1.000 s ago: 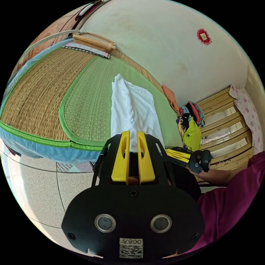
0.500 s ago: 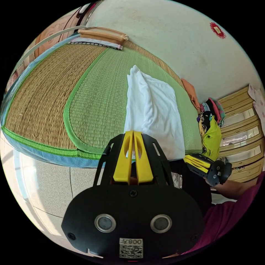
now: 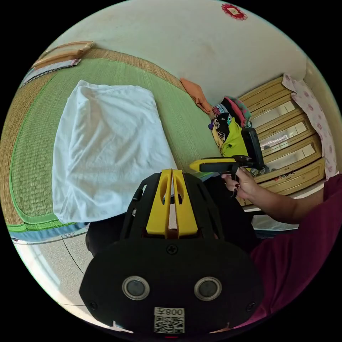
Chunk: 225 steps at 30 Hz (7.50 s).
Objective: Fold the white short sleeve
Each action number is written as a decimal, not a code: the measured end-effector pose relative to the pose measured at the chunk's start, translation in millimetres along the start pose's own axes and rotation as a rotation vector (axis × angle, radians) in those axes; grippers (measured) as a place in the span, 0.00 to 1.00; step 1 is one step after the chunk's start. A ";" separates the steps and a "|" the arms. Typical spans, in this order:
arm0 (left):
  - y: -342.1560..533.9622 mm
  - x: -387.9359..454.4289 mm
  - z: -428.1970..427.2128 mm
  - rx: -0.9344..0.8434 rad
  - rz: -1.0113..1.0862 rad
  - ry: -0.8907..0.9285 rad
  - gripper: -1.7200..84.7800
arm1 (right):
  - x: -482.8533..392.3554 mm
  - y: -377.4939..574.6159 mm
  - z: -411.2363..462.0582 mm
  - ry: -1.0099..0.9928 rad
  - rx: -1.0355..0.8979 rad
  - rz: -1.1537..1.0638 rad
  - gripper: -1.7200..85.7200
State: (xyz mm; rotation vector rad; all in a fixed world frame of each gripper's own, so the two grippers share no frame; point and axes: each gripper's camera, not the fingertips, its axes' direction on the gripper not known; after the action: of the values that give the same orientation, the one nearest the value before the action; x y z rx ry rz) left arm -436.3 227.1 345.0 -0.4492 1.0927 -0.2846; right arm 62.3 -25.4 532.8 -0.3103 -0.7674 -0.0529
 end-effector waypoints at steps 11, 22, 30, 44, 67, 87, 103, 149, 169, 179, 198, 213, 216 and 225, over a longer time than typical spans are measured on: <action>-26.2 6.2 40.4 -0.161 0.011 -0.025 0.02 | 134.0 -180.2 -27.6 -0.258 0.046 0.239 0.12; -40.8 8.2 47.8 -0.163 0.023 -0.015 0.02 | 154.4 -229.1 -48.5 -0.231 -0.043 0.237 0.06; -23.4 -4.0 -28.4 0.099 -0.080 -0.109 0.02 | 138.3 -175.0 -91.4 -0.230 0.027 0.181 0.05; 10.7 -53.7 -55.7 0.194 -0.310 -0.258 0.02 | -0.2 -30.4 -14.9 0.017 -0.193 -0.134 0.02; 0.6 -66.0 -50.0 0.209 -0.247 -0.284 0.02 | -76.0 -135.1 1.2 0.025 -0.042 -0.301 0.02; 47.2 -71.3 -48.9 0.278 -0.255 -0.215 0.02 | -61.1 -231.6 60.9 -0.178 -0.055 -0.196 0.02; 81.6 -53.6 -38.6 0.214 -0.234 -0.225 0.03 | -51.4 -61.0 70.3 -0.234 -0.239 -0.135 0.02; 72.3 -124.1 79.1 0.038 -0.586 0.444 0.02 | 162.5 65.5 -5.5 -0.651 0.016 0.394 0.12; 106.6 -152.2 16.7 0.122 -0.539 0.392 0.04 | 157.9 75.5 -25.5 -0.719 0.030 0.359 0.04; 163.6 -206.9 -46.9 0.407 -0.737 0.421 0.12 | 122.1 52.4 -71.0 -0.775 0.049 0.267 0.04; 173.1 -226.0 -48.6 0.463 -0.894 0.606 0.11 | 102.2 82.5 -121.7 -0.762 0.070 0.274 0.04; 144.5 -163.5 -53.0 0.542 -0.793 0.632 0.05 | 92.5 137.1 -181.4 -0.749 0.079 0.261 0.04; 135.0 -139.9 -60.5 0.561 -0.730 0.644 0.05 | 96.1 158.3 -197.8 -0.764 0.083 0.261 0.04; 79.3 -55.9 -75.9 0.594 -0.506 0.692 0.05 | 82.7 219.3 -275.2 -0.853 0.167 0.183 0.04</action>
State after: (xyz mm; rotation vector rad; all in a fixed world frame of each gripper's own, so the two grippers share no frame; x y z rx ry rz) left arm -528.9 305.0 321.5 -0.0707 1.4732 -1.2437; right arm 342.5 107.8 347.3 -0.2366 -1.5735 0.3362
